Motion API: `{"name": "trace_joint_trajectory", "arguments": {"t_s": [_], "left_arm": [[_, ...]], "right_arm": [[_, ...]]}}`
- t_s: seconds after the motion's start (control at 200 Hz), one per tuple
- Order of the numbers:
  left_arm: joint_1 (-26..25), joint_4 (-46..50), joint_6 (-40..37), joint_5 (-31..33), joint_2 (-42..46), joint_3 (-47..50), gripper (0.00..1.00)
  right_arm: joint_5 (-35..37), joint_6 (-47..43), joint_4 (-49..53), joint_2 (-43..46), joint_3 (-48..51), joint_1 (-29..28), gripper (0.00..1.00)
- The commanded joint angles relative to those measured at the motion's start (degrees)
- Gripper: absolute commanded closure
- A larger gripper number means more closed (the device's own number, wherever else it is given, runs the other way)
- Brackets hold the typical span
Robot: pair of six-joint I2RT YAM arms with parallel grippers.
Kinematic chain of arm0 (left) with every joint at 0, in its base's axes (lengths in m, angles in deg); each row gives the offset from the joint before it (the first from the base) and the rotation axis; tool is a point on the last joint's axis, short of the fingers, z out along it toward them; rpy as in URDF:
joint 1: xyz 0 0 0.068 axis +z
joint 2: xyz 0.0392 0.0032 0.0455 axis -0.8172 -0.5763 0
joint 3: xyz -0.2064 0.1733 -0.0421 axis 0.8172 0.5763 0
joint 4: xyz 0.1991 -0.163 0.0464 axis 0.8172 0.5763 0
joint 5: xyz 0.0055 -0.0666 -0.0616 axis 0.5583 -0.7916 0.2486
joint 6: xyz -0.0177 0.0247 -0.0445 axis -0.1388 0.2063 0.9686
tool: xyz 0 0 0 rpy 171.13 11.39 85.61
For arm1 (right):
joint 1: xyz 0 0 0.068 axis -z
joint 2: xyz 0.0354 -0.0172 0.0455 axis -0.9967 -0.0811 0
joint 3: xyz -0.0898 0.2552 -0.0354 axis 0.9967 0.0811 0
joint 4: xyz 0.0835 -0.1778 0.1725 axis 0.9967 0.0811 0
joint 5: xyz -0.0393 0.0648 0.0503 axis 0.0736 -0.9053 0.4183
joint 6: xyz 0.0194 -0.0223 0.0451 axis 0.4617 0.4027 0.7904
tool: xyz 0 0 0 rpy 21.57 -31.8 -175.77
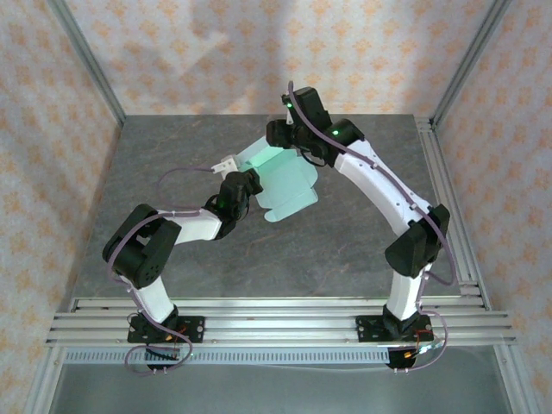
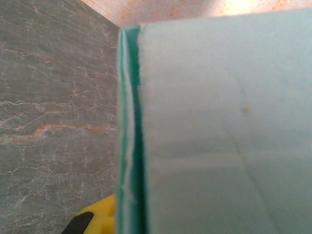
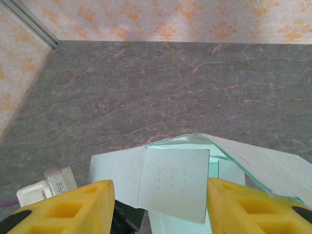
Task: Fold the paper box
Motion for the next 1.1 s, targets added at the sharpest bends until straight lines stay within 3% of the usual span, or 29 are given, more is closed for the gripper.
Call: {"name": "trace_joint_trajectory", "arguments": {"t_s": [0.0,0.205,0.38,0.731,0.951,1.096], "left_arm": [[-0.74,-1.32,-1.01,1.01,2.40,0.33,1.00],[-0.74,0.88,-0.86,1.85,2.40,-0.23,1.00],[-0.65,1.28,-0.77,2.43,2.05,-0.37,1.00],[-0.67,1.10,-1.06,2.17,2.19,0.31,1.00],[-0.68,0.88,-1.04,2.11,2.41,0.65,1.00],[-0.65,0.91,-1.10,2.41,2.79,0.97,1.00]], "right_arm": [[0.56,-0.57,4.43,-1.41,-2.33,-0.75,0.49],[6.41,-0.75,0.60,8.06,6.36,-0.98,0.39],[6.85,-2.97,-0.03,11.94,7.85,-2.55,0.33],[2.03,-3.68,5.33,-0.06,-5.00,-3.11,0.34],[1.78,-2.26,8.38,-5.91,-10.13,-3.11,0.47],[3.98,-0.89,10.20,-7.03,-10.22,-3.11,0.47]]}}
